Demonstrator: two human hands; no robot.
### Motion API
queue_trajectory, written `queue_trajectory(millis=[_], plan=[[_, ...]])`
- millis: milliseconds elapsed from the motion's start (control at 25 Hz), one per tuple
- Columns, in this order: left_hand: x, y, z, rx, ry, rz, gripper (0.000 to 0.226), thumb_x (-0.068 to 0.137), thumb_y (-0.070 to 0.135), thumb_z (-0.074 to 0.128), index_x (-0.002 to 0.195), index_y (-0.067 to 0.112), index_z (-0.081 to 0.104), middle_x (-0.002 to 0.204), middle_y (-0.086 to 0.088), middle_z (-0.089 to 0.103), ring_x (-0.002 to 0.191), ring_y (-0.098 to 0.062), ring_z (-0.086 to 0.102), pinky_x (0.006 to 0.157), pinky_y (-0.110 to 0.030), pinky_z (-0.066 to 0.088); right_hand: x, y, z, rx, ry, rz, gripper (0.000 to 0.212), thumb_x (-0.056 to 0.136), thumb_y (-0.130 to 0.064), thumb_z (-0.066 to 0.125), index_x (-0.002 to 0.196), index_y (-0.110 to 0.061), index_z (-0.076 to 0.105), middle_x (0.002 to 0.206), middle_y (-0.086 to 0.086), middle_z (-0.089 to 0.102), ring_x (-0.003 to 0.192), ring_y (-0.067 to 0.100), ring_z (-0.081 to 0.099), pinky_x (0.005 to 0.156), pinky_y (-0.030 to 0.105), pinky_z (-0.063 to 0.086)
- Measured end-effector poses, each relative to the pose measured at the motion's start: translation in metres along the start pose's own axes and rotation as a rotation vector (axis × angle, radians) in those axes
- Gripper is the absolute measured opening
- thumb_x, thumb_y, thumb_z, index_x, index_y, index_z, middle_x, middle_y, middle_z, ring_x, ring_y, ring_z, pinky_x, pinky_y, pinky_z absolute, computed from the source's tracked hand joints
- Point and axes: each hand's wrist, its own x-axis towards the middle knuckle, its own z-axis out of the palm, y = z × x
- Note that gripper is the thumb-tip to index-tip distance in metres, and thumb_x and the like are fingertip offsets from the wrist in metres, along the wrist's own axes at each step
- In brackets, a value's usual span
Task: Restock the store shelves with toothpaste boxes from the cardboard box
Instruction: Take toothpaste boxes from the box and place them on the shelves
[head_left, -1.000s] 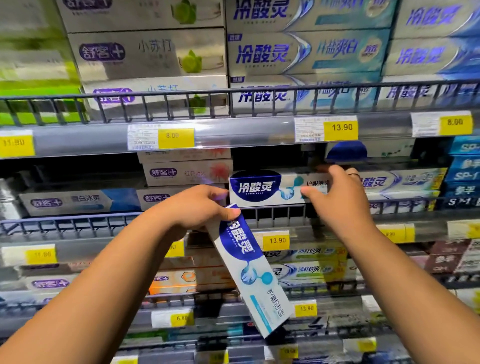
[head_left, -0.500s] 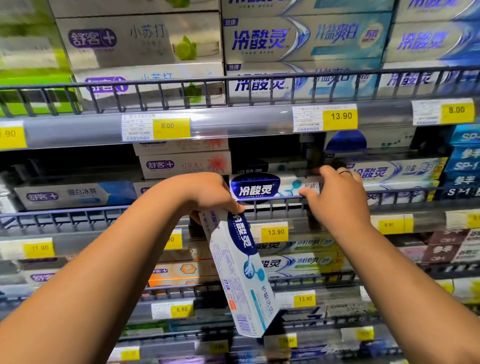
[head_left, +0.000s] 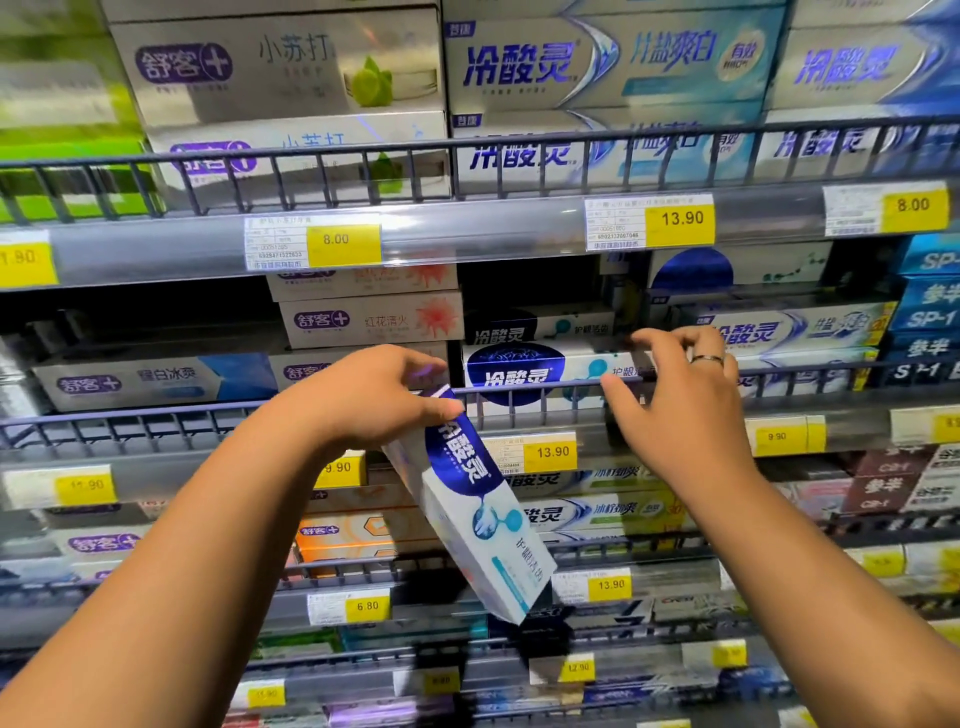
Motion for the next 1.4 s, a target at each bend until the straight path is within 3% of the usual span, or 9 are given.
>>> queue_trajectory(millis=[120, 280, 400, 520, 720, 880, 1120, 1320, 1400], plan=[[-0.019, -0.006, -0.005, -0.396, 0.077, 0.027, 0.038, 0.085, 0.031, 0.066, 0.122, 0.033, 0.061, 0.11, -0.004, 0.066, 0.099, -0.019, 0.066, 0.073, -0.034, 0.057, -0.014, -0.002, -0.009, 0.232, -0.051, 0.024, 0.035, 0.089, -0.045, 0.056, 0.119, -0.026, 0.055, 0.12, 0.002, 0.046, 0.1, 0.023, 0.052, 0.081, 0.034, 0.043], [-0.03, -0.005, 0.001, -0.749, 0.243, 0.098, 0.02, 0.088, 0.026, 0.06, 0.107, 0.029, 0.065, 0.097, -0.009, 0.069, 0.083, -0.014, 0.072, 0.057, -0.024, 0.055, -0.028, -0.008, -0.029, 0.495, -0.336, 0.145, 0.034, 0.09, -0.056, 0.042, 0.116, -0.036, 0.051, 0.108, -0.009, 0.061, 0.092, 0.009, 0.06, 0.072, 0.035, 0.051], [-0.028, 0.001, 0.012, -0.926, 0.402, 0.116, 0.015, 0.092, 0.022, 0.057, 0.104, 0.027, 0.065, 0.092, -0.003, 0.07, 0.081, -0.011, 0.072, 0.06, -0.028, 0.059, -0.032, -0.014, -0.046, 0.725, -0.491, 0.273, 0.036, 0.087, -0.052, 0.055, 0.12, -0.038, 0.049, 0.102, -0.01, 0.065, 0.079, 0.014, 0.068, 0.057, 0.032, 0.054], [-0.022, 0.01, 0.028, -0.959, 0.5, 0.144, 0.019, 0.093, 0.023, 0.056, 0.111, 0.029, 0.057, 0.094, 0.004, 0.069, 0.087, -0.01, 0.071, 0.075, -0.034, 0.058, -0.025, -0.013, -0.051, 0.927, -0.377, 0.297, 0.044, 0.084, -0.03, 0.069, 0.124, -0.032, 0.052, 0.107, -0.004, 0.069, 0.081, 0.017, 0.07, 0.059, 0.032, 0.055], [0.004, 0.018, 0.042, -0.841, 0.611, 0.167, 0.028, 0.092, 0.023, 0.061, 0.117, 0.014, 0.055, 0.107, -0.003, 0.071, 0.099, -0.017, 0.068, 0.09, -0.035, 0.053, 0.002, -0.012, -0.055, 0.733, -0.08, 0.207, 0.061, 0.081, -0.023, 0.073, 0.136, -0.031, 0.048, 0.118, -0.01, 0.058, 0.109, 0.014, 0.059, 0.091, 0.036, 0.051], [0.018, 0.023, 0.039, -0.706, 0.62, 0.141, 0.036, 0.086, 0.026, 0.068, 0.119, 0.014, 0.059, 0.111, 0.002, 0.07, 0.1, -0.009, 0.065, 0.09, -0.036, 0.053, 0.019, -0.015, -0.05, 0.517, 0.045, 0.121, 0.059, 0.084, -0.029, 0.069, 0.138, -0.027, 0.044, 0.124, 0.0, 0.059, 0.106, 0.014, 0.055, 0.086, 0.03, 0.044], [0.036, 0.022, 0.04, -0.591, 0.62, 0.111, 0.034, 0.085, 0.023, 0.07, 0.116, 0.013, 0.062, 0.107, 0.002, 0.07, 0.095, -0.01, 0.064, 0.083, -0.027, 0.05, 0.033, -0.013, -0.034, 0.278, 0.022, 0.063, 0.057, 0.09, -0.032, 0.062, 0.14, -0.015, 0.04, 0.138, 0.011, 0.05, 0.124, 0.031, 0.047, 0.094, 0.036, 0.04], [0.044, 0.018, 0.043, -0.497, 0.619, 0.069, 0.028, 0.087, 0.025, 0.068, 0.112, 0.013, 0.063, 0.095, 0.003, 0.069, 0.082, -0.012, 0.062, 0.063, -0.017, 0.044, 0.04, -0.008, -0.023, 0.107, -0.028, 0.054, 0.038, 0.09, -0.032, 0.06, 0.121, -0.012, 0.05, 0.116, 0.017, 0.054, 0.104, 0.037, 0.053, 0.074, 0.035, 0.038], [0.047, 0.015, 0.04, -0.498, 0.61, 0.058, 0.029, 0.086, 0.027, 0.069, 0.112, 0.014, 0.066, 0.096, 0.0, 0.071, 0.08, -0.012, 0.064, 0.057, -0.012, 0.042, 0.04, -0.007, -0.018, 0.064, -0.03, 0.051, 0.035, 0.09, -0.034, 0.059, 0.117, -0.013, 0.051, 0.121, 0.018, 0.048, 0.096, 0.039, 0.055, 0.073, 0.037, 0.042]])
